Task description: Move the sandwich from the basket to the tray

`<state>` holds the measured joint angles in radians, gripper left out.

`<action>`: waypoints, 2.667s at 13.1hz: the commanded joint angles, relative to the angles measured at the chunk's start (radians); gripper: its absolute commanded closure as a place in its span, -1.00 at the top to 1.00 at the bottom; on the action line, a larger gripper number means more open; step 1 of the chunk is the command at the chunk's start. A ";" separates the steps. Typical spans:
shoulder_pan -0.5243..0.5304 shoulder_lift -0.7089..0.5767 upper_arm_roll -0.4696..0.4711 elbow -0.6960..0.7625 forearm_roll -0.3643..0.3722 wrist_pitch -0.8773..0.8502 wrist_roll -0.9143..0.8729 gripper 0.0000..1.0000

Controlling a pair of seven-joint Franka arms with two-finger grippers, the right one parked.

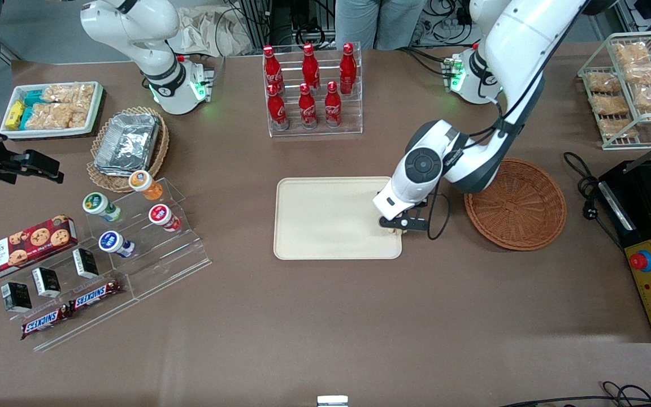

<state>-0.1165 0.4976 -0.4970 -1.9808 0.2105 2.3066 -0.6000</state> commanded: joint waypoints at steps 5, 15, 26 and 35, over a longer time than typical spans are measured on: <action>-0.022 0.090 0.000 0.025 0.098 0.086 -0.029 -1.00; 0.034 -0.031 0.000 0.288 -0.100 -0.152 -0.021 1.00; 0.438 -0.234 -0.002 0.516 -0.201 -0.607 0.347 1.00; 0.137 -0.490 0.365 0.458 -0.221 -0.782 0.382 1.00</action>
<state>0.0770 0.0672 -0.1909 -1.4726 0.0147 1.5269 -0.2324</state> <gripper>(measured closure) 0.000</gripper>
